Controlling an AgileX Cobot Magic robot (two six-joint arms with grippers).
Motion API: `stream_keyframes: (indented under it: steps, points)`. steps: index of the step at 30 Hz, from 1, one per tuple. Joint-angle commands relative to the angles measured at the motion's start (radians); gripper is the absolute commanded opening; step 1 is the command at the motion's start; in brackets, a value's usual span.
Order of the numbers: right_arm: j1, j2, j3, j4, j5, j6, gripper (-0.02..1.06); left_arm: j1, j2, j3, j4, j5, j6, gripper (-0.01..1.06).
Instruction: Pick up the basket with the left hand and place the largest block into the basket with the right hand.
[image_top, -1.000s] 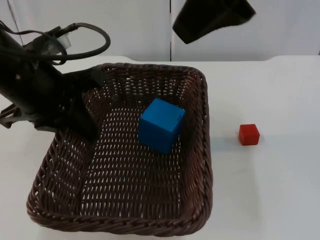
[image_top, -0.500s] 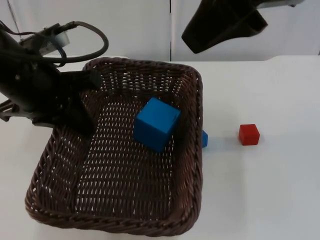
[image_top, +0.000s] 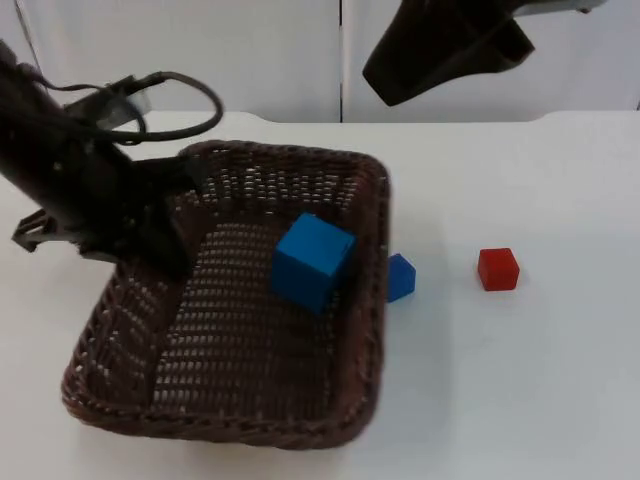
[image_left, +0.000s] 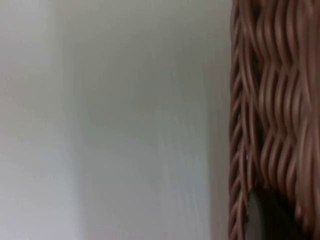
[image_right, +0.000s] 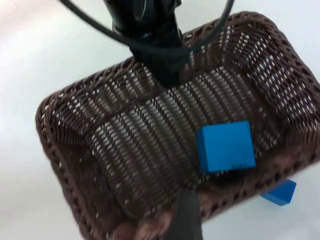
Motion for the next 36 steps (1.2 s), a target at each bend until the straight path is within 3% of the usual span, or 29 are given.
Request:
stream_keyframes:
  steps: [1, 7, 23, 26, 27, 29, 31, 32, 34, 36]
  points:
    - [0.001, -0.008, 0.002, -0.002, -0.002, 0.006, 0.64, 0.046, 0.024, -0.027, -0.027, 0.007, 0.052, 0.00]
    - [0.001, -0.008, 0.002, -0.002, -0.011, 0.006, 0.64, 0.098, 0.115, -0.082, -0.015, 0.016, 0.063, 0.00]
    - [0.001, -0.008, 0.002, -0.004, -0.036, 0.006, 0.64, 0.102, 0.172, -0.099, 0.009, -0.037, 0.098, 0.00]
    - [0.001, -0.008, 0.002, -0.004, -0.041, 0.006, 0.64, 0.102, 0.172, -0.099, 0.008, -0.041, 0.098, 0.15]
    - [0.001, -0.008, 0.002, -0.004, -0.041, 0.006, 0.64, 0.102, 0.172, -0.099, 0.008, -0.041, 0.098, 0.15]
    - [0.001, -0.008, 0.002, -0.004, -0.041, 0.006, 0.64, 0.102, 0.172, -0.099, 0.006, -0.041, 0.098, 0.32]
    - [0.001, -0.008, 0.002, -0.004, -0.041, 0.006, 0.64, 0.102, 0.170, -0.099, 0.003, -0.037, 0.098, 0.58]
    - [0.001, -0.008, 0.002, -0.004, -0.041, 0.006, 0.64, 0.102, 0.170, -0.099, 0.003, -0.037, 0.098, 0.58]
    - [0.001, -0.008, 0.002, -0.004, -0.041, 0.006, 0.64, 0.102, 0.156, -0.099, 0.006, -0.029, 0.095, 0.75]
    - [0.001, -0.008, 0.002, -0.006, -0.041, 0.006, 0.64, 0.102, 0.126, -0.099, 0.006, -0.022, 0.092, 0.83]
